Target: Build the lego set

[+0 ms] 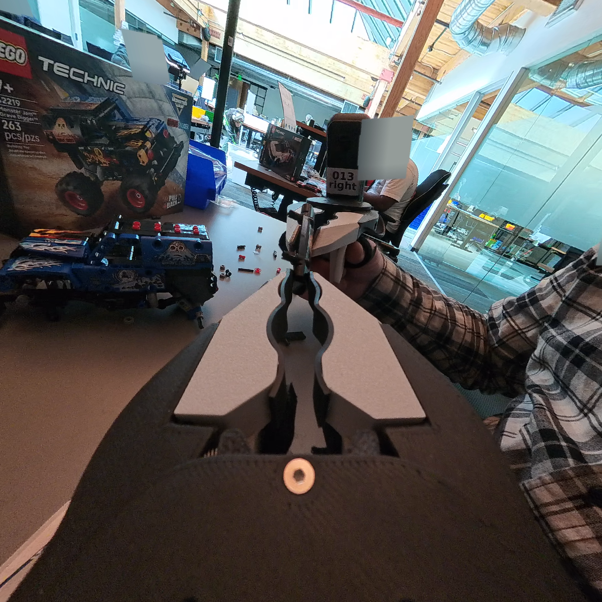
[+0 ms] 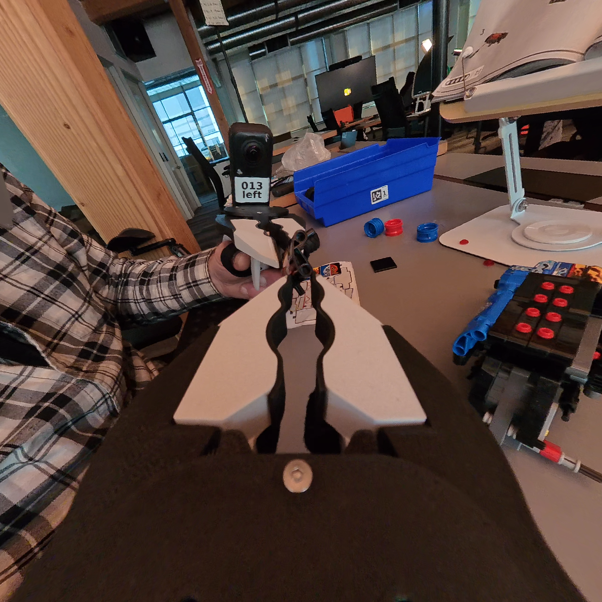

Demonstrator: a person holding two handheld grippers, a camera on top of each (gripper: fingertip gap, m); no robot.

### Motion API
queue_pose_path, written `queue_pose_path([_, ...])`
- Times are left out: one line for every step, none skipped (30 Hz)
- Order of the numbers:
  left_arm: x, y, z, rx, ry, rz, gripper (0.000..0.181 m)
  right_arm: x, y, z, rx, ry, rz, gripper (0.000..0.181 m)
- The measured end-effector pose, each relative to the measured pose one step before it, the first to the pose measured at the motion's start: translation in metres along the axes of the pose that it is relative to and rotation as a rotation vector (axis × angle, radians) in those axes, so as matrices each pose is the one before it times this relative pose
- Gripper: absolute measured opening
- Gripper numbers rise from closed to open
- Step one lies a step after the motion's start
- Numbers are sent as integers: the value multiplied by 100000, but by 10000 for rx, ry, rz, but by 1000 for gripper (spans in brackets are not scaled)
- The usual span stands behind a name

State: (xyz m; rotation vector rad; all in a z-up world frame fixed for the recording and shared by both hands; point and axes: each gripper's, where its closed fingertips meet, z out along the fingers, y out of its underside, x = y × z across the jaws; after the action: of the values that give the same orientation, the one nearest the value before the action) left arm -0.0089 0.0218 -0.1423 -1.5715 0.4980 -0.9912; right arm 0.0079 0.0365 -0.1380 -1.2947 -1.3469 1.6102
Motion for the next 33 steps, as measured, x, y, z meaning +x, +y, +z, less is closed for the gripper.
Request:
queue_pose_path([-20,-15,-7,7,-20,16,7,47,23,29,-23,63,-61,9])
queue_pose_path([-9,4,3,0,-14,3,7,38,11,9,-12,47,-46,9])
queue_pose_path([-8,-14,-11,3,-8,2,7,22,-22,6,3,47,-67,9])
queue_pose_path([-27,-45,-19,21,-26,13,7,21,-56,1,17,57,-86,10])
queue_pose_path([-35,-58,-35,33,-24,0,7,9,-81,-19,35,49,-83,10])
queue_pose_path([-47,-71,-46,43,-23,-21,7,11,-77,-24,36,46,-61,11])
queue_pose_path([-99,-112,-67,59,-47,-24,7,25,-94,-38,37,64,-86,11])
queue_pose_path([-124,-123,-84,69,-53,-28,7,62,-107,-45,34,110,-143,12])
queue_pose_path([-140,-142,-88,77,-56,-41,7,106,-44,-23,2,145,-154,12])
queue_pose_path([-136,-96,-79,58,-52,-42,7,124,24,8,-30,127,-112,14])
queue_pose_path([-131,-91,-73,48,-66,-23,7,103,64,38,-50,102,-82,16])
queue_pose_path([-107,-50,-44,30,-65,5,7,110,4,25,-32,144,-143,19])
queue_pose_path([-98,-42,-21,21,-63,15,7,163,-18,12,-27,230,-259,23])
queue_pose_path([-71,-21,-4,12,-55,16,7,235,105,55,-100,296,-323,27])
queue_pose_path([-107,15,19,-2,-72,10,7,226,200,133,-168,315,-342,32])
queue_pose_path([-172,22,24,-5,-120,18,7,156,200,174,-176,309,-383,38])
queue_pose_path([-197,40,30,-15,-125,17,7,62,137,169,-141,276,-398,43])
queue_pose_path([-159,0,22,2,-108,20,7,12,88,176,-108,231,-354,47])
queue_pose_path([-139,-57,12,37,-106,12,7,14,117,177,-131,228,-323,50])
queue_pose_path([-77,-64,36,41,-68,-11,7,11,218,216,-179,211,-293,51])
queue_pose_path([-64,-19,80,23,-67,2,7,-27,297,268,-214,165,-219,53])
queue_pose_path([-102,24,112,-3,-126,52,7,-39,284,285,-211,138,-166,55])
queue_pose_path([-81,70,143,-40,-126,89,7,-31,167,243,-157,145,-177,57])
queue_pose_path([30,106,181,-64,-88,112,7,-43,69,175,-99,140,-211,57])
queue_pose_path([23,59,197,-28,-99,92,7,-41,12,146,-71,141,-194,57])
queue_pose_path([-14,110,230,-40,-102,19,7,67,16,112,-54,176,-127,60])
queue_pose_path([-52,175,247,-78,-90,-29,7,130,53,81,-65,163,-74,62])
queue_pose_path([66,154,265,-75,-3,-35,6,186,154,49,-102,144,-49,63])
queue_pose_path([181,113,233,-48,67,-28,6,259,214,25,-131,166,-59,61])
queue_pose_path([189,57,209,-11,51,0,6,226,197,11,-127,166,-81,60])
queue_pose_path([153,34,168,1,25,11,6,116,149,43,-103,113,-76,61])
queue_pose_path([124,5,156,13,8,11,6,28,71,38,-66,72,-78,63])
queue_pose_path([80,-17,127,22,-4,2,6,34,0,16,-29,71,-83,65])
